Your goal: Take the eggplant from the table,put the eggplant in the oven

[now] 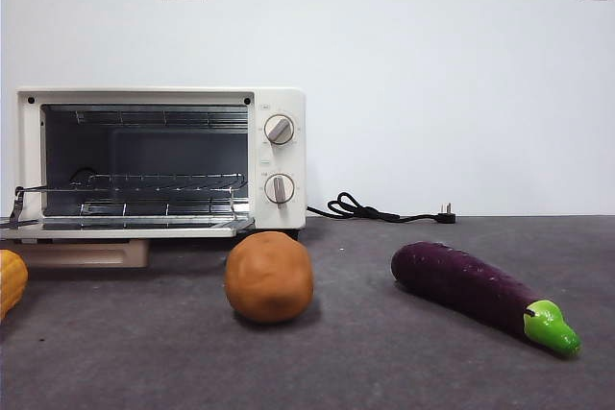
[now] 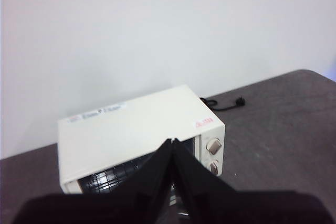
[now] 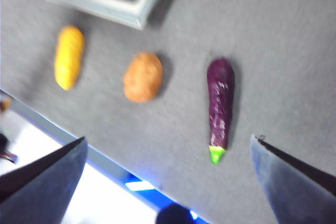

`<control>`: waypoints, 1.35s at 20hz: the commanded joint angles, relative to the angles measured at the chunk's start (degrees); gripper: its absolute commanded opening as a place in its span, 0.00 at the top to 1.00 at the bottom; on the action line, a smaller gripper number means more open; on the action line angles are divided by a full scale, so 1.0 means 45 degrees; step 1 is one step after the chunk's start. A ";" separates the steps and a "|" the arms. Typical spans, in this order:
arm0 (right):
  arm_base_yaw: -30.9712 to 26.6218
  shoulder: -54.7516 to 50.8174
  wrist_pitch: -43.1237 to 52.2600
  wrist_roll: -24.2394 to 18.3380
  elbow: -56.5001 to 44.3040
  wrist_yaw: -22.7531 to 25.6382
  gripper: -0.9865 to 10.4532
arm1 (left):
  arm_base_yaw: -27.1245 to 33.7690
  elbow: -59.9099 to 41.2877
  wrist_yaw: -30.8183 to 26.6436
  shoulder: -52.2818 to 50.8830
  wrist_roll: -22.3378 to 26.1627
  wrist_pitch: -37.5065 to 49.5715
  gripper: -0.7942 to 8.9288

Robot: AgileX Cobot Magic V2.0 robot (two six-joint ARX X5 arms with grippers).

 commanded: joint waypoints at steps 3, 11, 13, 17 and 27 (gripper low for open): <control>0.0860 0.1972 -0.0291 -0.0151 -0.0034 0.0971 0.39 | 0.0034 0.0136 -0.0073 -0.0296 -0.0024 -0.0471 0.92; 0.2900 0.5391 0.0583 0.0010 -0.0432 0.1894 0.39 | 0.0034 0.0136 -0.0029 -0.0282 0.0146 -0.2351 0.92; 0.3293 0.5897 0.1069 0.0204 -0.0894 0.2361 0.39 | 0.0034 0.0136 -0.0029 -0.0282 0.0194 -0.2467 0.92; 0.3449 0.6251 0.2618 0.0593 -0.2793 0.3031 0.39 | 0.0034 0.0136 -0.0024 -0.0282 0.0219 -0.2540 0.92; 0.3434 0.6251 0.5678 0.1783 -0.5829 0.3745 0.44 | -0.0005 0.0136 -0.0024 -0.0272 0.0257 -0.2671 0.92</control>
